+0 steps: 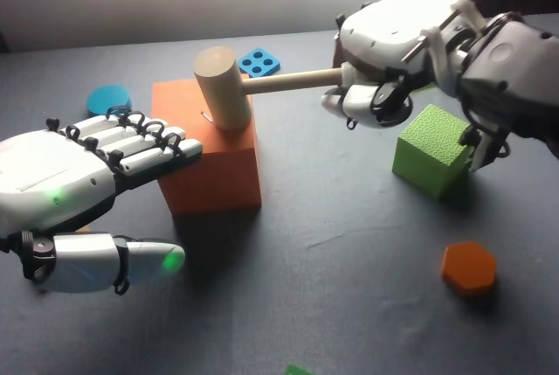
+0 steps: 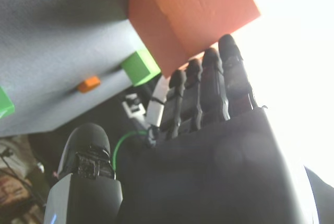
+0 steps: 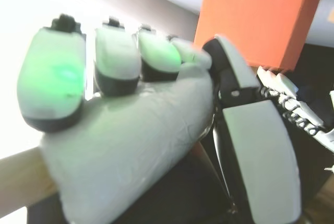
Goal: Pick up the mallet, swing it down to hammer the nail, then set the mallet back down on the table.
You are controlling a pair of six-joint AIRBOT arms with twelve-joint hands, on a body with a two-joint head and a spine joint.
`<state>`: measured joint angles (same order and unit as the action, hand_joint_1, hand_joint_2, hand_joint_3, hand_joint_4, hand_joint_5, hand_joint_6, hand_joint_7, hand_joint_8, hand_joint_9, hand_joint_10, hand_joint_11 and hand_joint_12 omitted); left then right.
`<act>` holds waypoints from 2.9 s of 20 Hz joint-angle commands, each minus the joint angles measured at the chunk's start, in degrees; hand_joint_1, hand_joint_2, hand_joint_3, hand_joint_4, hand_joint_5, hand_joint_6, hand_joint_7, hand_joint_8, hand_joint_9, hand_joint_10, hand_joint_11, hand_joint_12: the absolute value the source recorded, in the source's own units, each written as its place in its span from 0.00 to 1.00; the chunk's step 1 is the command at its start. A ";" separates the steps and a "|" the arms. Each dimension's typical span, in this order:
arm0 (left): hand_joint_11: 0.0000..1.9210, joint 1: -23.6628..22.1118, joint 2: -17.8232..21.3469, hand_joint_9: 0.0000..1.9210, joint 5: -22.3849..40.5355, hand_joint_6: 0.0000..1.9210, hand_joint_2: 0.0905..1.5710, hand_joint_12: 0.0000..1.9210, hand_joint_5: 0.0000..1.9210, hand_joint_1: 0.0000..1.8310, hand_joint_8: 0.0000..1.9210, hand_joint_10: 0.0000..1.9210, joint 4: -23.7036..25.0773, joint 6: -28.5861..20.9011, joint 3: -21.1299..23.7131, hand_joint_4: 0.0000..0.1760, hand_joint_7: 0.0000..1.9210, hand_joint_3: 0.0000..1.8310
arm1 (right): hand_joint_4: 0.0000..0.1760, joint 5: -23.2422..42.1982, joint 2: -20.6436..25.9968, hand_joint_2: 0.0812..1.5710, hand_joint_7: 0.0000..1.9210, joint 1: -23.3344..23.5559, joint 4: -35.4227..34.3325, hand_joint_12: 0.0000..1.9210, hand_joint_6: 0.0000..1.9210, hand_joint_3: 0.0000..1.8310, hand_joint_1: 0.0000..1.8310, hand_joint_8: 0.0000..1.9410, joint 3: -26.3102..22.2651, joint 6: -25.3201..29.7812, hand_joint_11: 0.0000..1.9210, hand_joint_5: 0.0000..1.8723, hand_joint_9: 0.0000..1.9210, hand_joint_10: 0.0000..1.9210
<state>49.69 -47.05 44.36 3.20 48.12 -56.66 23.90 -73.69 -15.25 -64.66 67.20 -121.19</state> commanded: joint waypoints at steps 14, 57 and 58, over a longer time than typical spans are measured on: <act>0.00 0.09 -0.37 0.06 3.76 0.00 0.77 0.13 0.05 0.00 0.00 0.00 -0.07 -0.32 -0.14 0.00 0.07 0.00 | 0.55 1.98 15.13 0.96 0.77 -0.73 7.14 1.00 1.00 0.00 0.34 1.00 -17.09 -3.30 0.90 0.65 0.81 1.00; 0.00 -15.42 7.47 0.05 -3.24 0.00 0.78 0.09 0.05 0.00 0.00 0.00 15.34 -12.51 1.49 0.00 0.06 0.00 | 0.00 8.98 6.47 0.65 0.23 -13.79 36.61 0.41 0.00 0.00 0.33 0.00 -12.40 17.60 0.05 0.22 0.22 0.00; 0.00 -15.45 7.46 0.05 -3.29 0.00 0.78 0.09 0.04 0.00 0.00 0.00 15.34 -12.45 1.52 0.00 0.06 0.00 | 0.00 8.64 7.78 0.65 0.23 -13.16 36.61 0.41 0.00 0.00 0.33 0.00 -13.27 18.25 0.05 0.22 0.21 0.00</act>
<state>34.81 -40.12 35.14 20.01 35.64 -55.16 27.24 -65.60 -28.69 -29.50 53.80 -102.96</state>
